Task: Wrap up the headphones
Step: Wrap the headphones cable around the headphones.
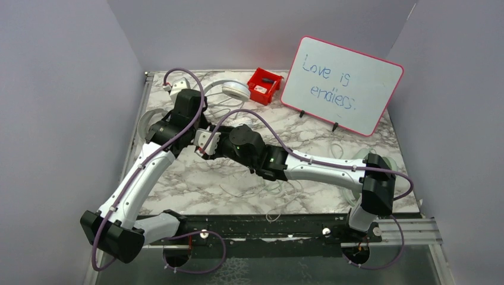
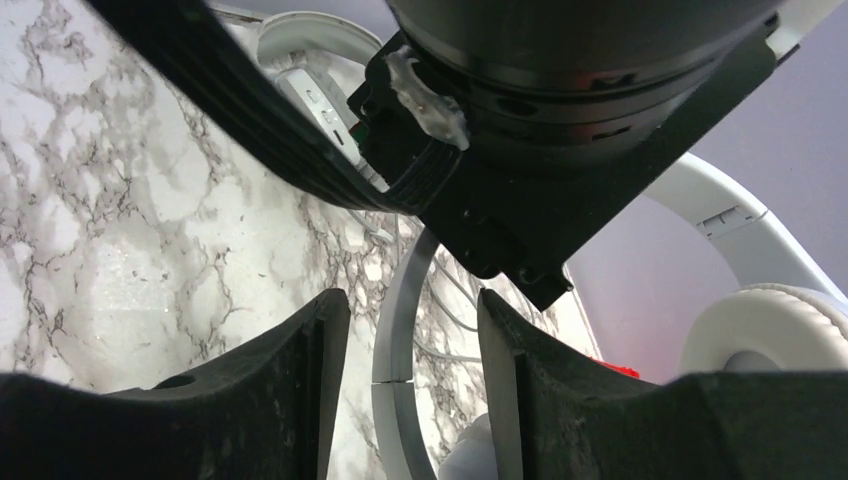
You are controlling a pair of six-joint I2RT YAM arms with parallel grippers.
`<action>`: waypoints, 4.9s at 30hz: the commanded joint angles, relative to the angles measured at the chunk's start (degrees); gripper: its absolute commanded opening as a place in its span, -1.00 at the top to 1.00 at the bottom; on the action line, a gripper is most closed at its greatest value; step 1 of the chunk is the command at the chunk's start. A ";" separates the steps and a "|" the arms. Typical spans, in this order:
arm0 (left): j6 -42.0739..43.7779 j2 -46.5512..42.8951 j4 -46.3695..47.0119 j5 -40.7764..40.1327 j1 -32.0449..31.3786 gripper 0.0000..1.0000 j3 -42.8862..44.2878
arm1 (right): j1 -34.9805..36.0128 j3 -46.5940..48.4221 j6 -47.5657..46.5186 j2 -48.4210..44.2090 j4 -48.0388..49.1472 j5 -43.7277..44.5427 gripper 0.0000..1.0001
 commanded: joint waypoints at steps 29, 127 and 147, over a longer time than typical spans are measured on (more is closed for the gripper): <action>9.28 -1.19 6.37 3.26 0.78 0.25 0.24 | -1.86 3.77 -10.78 -0.16 -15.17 -5.24 0.99; 3.31 13.94 -11.09 26.97 15.72 1.00 59.20 | -33.02 -24.36 61.03 -5.73 18.16 -29.24 -0.55; 5.16 8.23 2.19 -11.18 15.72 1.00 60.80 | -48.34 -47.94 70.68 -16.62 7.63 -14.88 0.99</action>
